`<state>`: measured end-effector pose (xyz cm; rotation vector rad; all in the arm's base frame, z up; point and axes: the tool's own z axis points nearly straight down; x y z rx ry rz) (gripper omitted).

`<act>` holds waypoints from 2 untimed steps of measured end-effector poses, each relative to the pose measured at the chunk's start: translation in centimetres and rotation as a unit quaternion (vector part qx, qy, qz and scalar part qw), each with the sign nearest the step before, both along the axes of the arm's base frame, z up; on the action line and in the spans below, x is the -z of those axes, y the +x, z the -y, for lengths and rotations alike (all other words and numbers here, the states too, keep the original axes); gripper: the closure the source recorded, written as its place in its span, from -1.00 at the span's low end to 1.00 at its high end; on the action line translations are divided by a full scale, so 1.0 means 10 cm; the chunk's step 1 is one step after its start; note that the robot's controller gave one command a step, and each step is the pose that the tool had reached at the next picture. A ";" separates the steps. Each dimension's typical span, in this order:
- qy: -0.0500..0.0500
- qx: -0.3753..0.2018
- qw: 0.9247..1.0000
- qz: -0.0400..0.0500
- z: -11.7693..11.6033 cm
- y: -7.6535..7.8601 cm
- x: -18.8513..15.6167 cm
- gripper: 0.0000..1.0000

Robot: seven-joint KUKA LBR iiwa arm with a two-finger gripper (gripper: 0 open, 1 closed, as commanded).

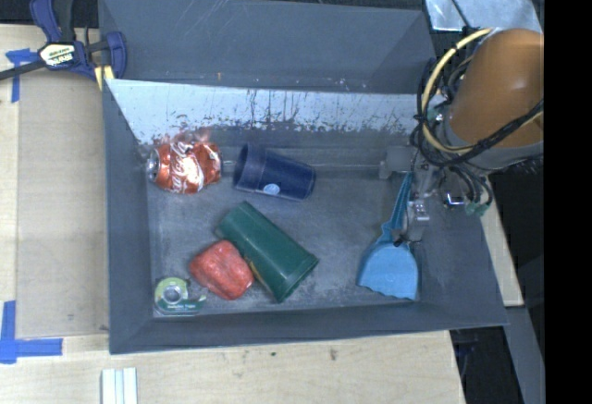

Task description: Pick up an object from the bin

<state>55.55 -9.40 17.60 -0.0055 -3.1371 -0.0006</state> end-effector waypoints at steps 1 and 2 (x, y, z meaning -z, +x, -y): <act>-0.001 -0.001 1.000 0.004 0.00 0.02 -0.05 -1.00; -0.001 -0.111 0.994 0.007 0.18 0.07 0.28 -1.00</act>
Offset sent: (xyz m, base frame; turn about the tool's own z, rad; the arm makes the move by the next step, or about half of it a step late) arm 0.0085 -0.0633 -0.1060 -0.6439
